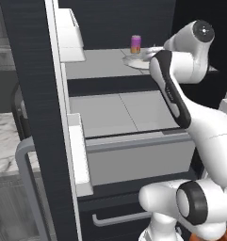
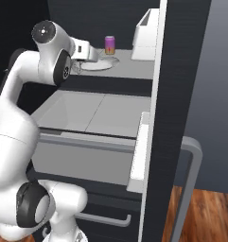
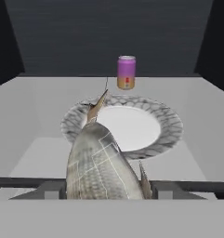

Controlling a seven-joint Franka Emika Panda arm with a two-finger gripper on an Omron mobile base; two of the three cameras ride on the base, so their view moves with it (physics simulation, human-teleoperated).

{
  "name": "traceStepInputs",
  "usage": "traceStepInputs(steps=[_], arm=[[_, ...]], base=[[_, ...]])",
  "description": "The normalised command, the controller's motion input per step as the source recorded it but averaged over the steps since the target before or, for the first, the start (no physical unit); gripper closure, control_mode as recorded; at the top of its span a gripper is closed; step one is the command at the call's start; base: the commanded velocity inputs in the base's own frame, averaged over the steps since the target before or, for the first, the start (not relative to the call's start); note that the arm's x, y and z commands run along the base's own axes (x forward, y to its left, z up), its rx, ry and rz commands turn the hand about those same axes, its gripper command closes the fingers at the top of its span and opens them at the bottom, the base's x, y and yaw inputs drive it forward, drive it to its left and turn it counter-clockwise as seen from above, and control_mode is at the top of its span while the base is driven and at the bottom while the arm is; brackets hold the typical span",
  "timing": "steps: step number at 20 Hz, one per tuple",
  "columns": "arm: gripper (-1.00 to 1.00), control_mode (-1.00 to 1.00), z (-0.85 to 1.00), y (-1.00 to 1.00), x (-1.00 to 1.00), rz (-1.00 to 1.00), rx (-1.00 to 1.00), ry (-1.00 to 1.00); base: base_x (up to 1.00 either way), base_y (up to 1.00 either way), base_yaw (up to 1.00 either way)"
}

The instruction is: Retrieve the fish from the fridge and place it on the saucepan with marinade on the stove.

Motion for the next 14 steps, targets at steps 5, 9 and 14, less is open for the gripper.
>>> traceStepInputs(steps=[5,9,14], arm=[[1.0,-1.0,0.43,0.0,-0.94,0.0,-0.03,0.0],[1.0,-1.0,0.13,0.0,-1.0,0.0,0.0,0.0],[1.0,-1.0,0.0,0.05,-1.0,0.0,0.0,0.01]], base=[[0.0,0.0,0.0],[0.0,0.0,0.0],[0.0,0.0,0.0]])
